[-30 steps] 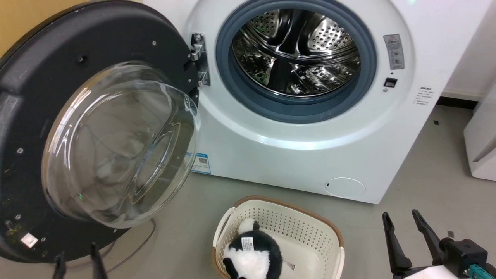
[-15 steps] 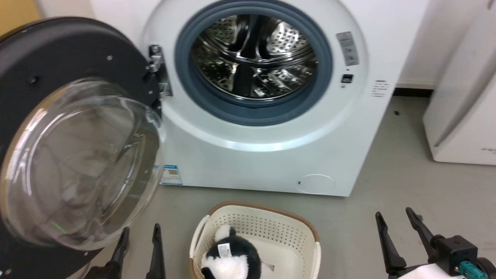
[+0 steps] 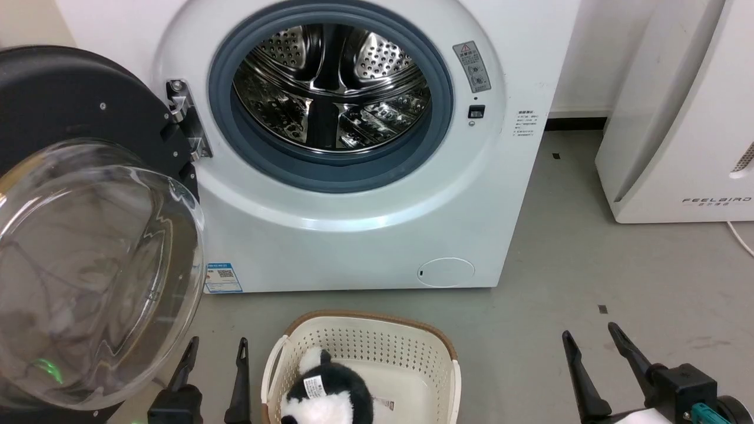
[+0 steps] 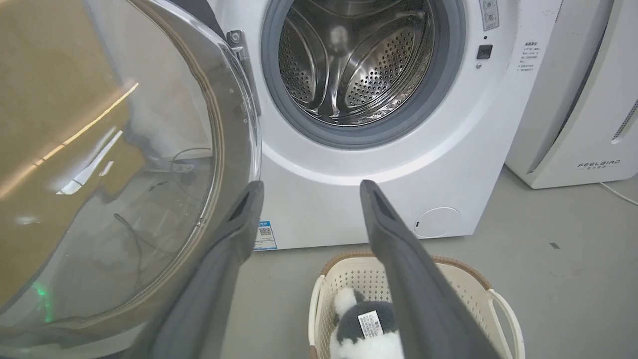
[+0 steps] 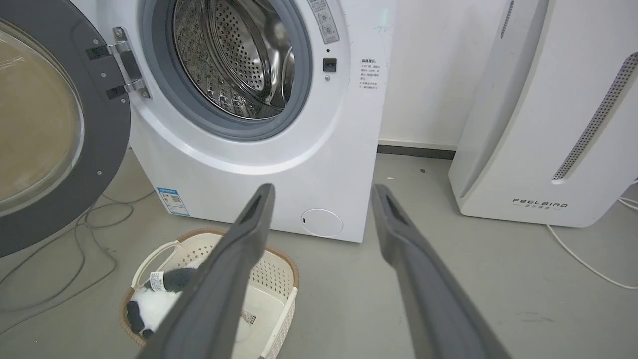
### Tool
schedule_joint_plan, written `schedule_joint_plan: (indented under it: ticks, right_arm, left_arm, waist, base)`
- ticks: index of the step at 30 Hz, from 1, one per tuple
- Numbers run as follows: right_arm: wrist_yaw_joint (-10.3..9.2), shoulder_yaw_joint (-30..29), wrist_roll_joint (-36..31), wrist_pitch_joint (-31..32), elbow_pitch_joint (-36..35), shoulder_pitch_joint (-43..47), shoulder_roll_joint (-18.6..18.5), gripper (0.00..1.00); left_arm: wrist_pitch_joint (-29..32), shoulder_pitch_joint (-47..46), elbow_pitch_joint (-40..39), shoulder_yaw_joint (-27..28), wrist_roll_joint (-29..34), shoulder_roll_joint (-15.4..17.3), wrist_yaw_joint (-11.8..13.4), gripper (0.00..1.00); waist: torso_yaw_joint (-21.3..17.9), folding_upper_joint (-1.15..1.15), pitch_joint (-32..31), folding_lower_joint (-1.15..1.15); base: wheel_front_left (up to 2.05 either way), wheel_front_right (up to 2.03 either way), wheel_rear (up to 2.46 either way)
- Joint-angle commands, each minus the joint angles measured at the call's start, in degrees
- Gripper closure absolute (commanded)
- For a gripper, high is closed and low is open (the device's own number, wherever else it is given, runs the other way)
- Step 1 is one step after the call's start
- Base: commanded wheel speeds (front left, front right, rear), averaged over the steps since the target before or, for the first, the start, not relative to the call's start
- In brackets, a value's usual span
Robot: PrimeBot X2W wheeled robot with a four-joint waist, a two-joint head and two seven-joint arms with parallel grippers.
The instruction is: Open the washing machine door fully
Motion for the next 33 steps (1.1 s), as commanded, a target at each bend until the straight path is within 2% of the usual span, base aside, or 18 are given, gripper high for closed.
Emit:
schedule_joint_plan:
  ticks: [1, 11, 12, 33]
  right_arm:
    - [0.05, 0.0, -0.3, 0.0, -0.5, 0.9, 0.2, 0.00]
    - [0.05, 0.3, 0.0, 0.0, -0.2, 0.8, 0.2, 0.00]
    - [0.00, 0.2, 0.1, 0.0, -0.1, 0.0, 0.0, 1.00]
    - [0.01, 0.1, -0.5, 0.2, 0.6, -1.3, 0.0, 1.00]
  left_arm:
    - [0.1, -0.5, -0.2, -0.3, 0.5, 0.6, 0.4, 0.00]
    - [0.2, -0.6, -0.9, -0.9, 0.6, 1.2, 0.6, 0.00]
    - [0.1, 0.0, -0.7, -0.9, 0.5, 1.0, 0.5, 1.00]
    - [1.7, -0.9, -1.1, 0.4, 1.4, -0.3, -0.7, 1.00]
  waist:
    - [-0.1, 0.00, 0.2, 0.00]
    - [-0.7, 0.00, 0.7, 0.00]
    - [-0.7, 0.00, 0.7, 0.00]
    - [-0.5, 0.00, 0.8, 0.00]
  base:
    - [0.00, 0.00, 0.00]
    - [0.00, 0.00, 0.00]
    - [0.00, 0.00, 0.00]
    - [0.00, 0.00, 0.00]
